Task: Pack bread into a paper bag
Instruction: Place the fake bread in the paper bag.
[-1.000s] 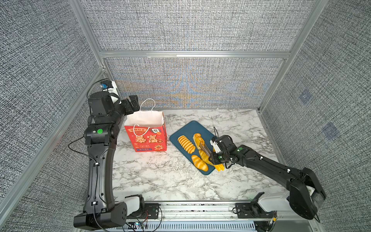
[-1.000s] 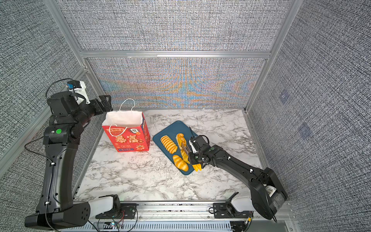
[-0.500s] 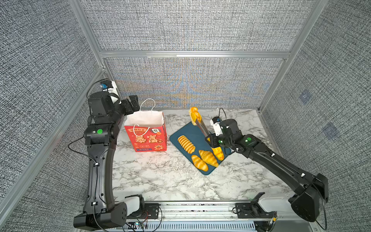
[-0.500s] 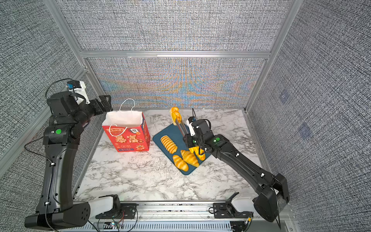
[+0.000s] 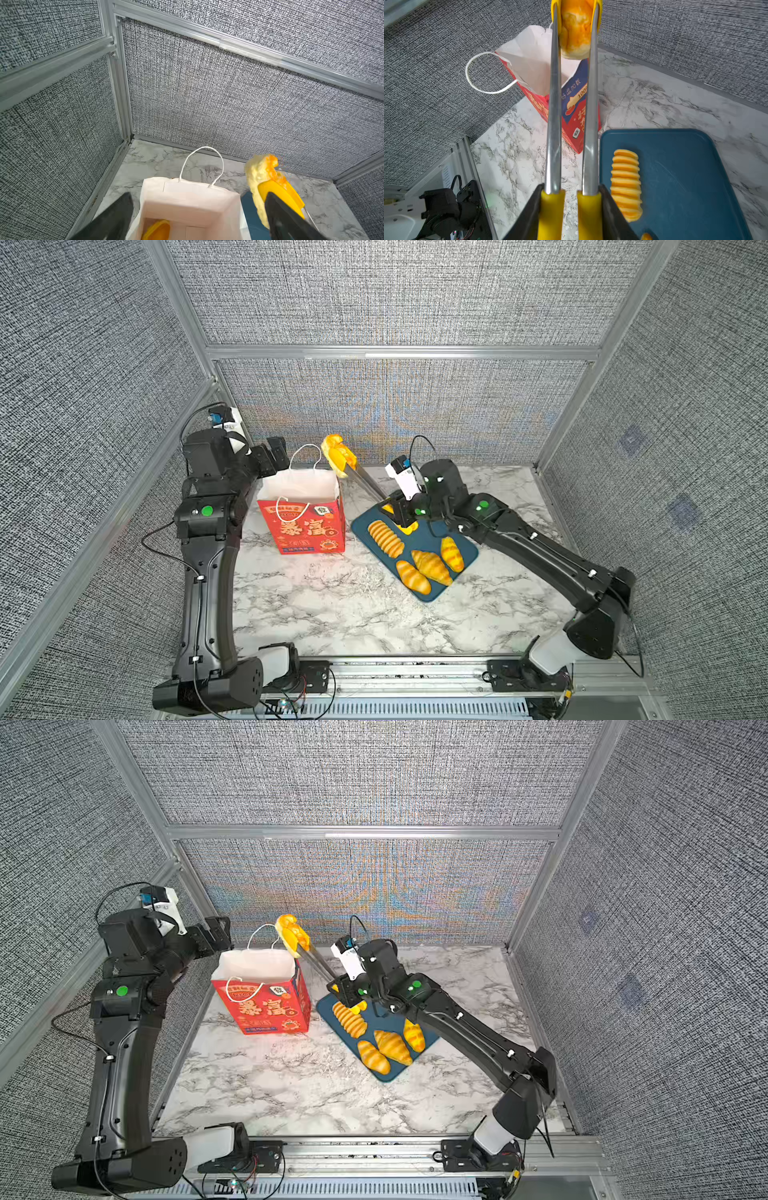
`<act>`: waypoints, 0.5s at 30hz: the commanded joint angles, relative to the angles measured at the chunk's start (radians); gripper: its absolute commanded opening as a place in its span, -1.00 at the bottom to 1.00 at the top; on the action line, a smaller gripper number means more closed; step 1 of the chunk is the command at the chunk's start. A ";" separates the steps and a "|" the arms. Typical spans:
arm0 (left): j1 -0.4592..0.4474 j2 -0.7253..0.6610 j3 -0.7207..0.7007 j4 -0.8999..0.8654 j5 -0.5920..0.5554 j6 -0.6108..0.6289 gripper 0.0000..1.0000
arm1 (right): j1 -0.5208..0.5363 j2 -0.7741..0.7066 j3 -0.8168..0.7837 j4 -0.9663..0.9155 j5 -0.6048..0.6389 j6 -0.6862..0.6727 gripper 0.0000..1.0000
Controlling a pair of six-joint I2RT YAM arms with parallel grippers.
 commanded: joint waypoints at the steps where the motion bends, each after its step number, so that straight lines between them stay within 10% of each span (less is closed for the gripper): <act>1: -0.001 -0.002 0.005 0.008 -0.002 0.008 1.00 | 0.034 0.040 0.051 0.017 -0.030 -0.033 -0.63; 15: -0.001 -0.006 0.004 0.005 -0.005 0.014 1.00 | 0.073 0.140 0.126 0.005 -0.026 -0.038 -0.62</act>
